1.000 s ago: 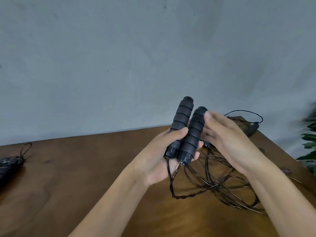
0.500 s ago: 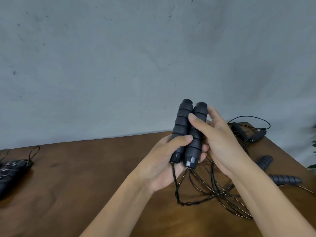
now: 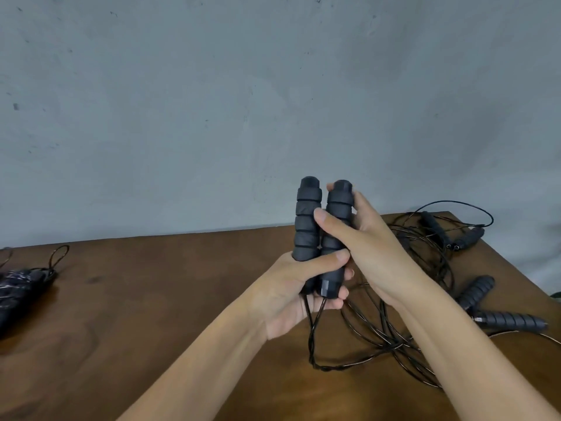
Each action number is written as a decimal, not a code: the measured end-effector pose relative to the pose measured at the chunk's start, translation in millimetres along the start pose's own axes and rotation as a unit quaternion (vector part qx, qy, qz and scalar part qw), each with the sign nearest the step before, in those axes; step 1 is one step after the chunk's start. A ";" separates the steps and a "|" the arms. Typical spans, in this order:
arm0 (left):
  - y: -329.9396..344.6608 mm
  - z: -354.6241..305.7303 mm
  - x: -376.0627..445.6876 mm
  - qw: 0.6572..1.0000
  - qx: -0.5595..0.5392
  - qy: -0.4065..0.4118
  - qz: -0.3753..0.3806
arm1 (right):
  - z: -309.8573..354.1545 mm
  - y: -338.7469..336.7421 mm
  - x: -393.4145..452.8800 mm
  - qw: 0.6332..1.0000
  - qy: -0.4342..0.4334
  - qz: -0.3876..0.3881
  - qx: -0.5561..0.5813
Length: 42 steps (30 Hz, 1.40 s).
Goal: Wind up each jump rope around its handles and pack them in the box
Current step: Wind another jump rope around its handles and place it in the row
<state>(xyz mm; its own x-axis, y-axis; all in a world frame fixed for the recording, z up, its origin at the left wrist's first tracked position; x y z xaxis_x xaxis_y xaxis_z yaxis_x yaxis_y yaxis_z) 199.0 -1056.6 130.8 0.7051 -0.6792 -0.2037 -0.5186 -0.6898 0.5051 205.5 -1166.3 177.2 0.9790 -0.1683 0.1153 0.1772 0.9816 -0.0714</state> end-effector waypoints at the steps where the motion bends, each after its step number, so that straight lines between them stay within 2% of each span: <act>1: -4.5 -2.1 0.2 1.000 -0.010 0.006 -0.011 | -8.6 2.8 -2.4 1.000 0.020 0.006 0.019; 3: -14.9 -8.1 -1.1 0.999 -0.031 0.019 -0.034 | -31.2 10.8 -10.0 0.995 0.068 0.046 0.049; 7: -34.0 -16.1 -4.3 0.996 -0.037 0.024 -0.077 | -61.5 44.3 -42.4 0.975 0.112 0.184 0.057; 11: -44.7 -15.1 -6.6 0.996 -0.005 0.035 -0.076 | -73.4 55.9 -58.8 0.976 0.082 0.199 -0.046; 13: -47.3 -10.4 -6.8 0.996 -0.027 0.038 -0.071 | -71.2 57.7 -60.9 0.975 0.068 0.195 -0.079; 22: -52.8 11.6 -10.3 0.983 -0.145 0.059 -0.100 | -74.6 53.7 -71.2 0.947 0.123 0.281 -0.092; 27: -62.1 14.3 -13.4 0.986 -0.099 0.051 -0.123 | -84.7 46.3 -76.3 0.925 0.145 0.332 -0.112; 32: -72.9 16.0 -21.8 0.992 -0.028 0.000 -0.125 | -81.4 21.0 -74.3 0.921 0.153 0.311 -0.176; 36: -75.7 12.4 -25.5 0.992 0.022 -0.036 -0.117 | -61.8 6.1 -69.7 0.903 0.056 0.281 -0.318; 42: -94.3 8.6 -35.0 0.992 0.035 -0.078 -0.096 | -29.6 -26.4 -60.0 0.900 -0.002 0.209 -0.383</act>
<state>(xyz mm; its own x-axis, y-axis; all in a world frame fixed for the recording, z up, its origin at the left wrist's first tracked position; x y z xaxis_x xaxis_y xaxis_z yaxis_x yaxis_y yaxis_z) 219.1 -970.0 83.1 0.7137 -0.5603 -0.4203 -0.4176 -0.8222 0.3869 145.1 -1184.7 142.8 0.9761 0.2034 -0.0769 -0.1874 0.6081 -0.7714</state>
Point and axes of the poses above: each hand's wrist, its own x-axis towards the middle knuckle, its own y-axis out of the palm, z = x × y, the point moved 6 cm from there along x, towards the middle knuckle, and after that the axes turned 3 degrees about -z, right-handed, at the moved point
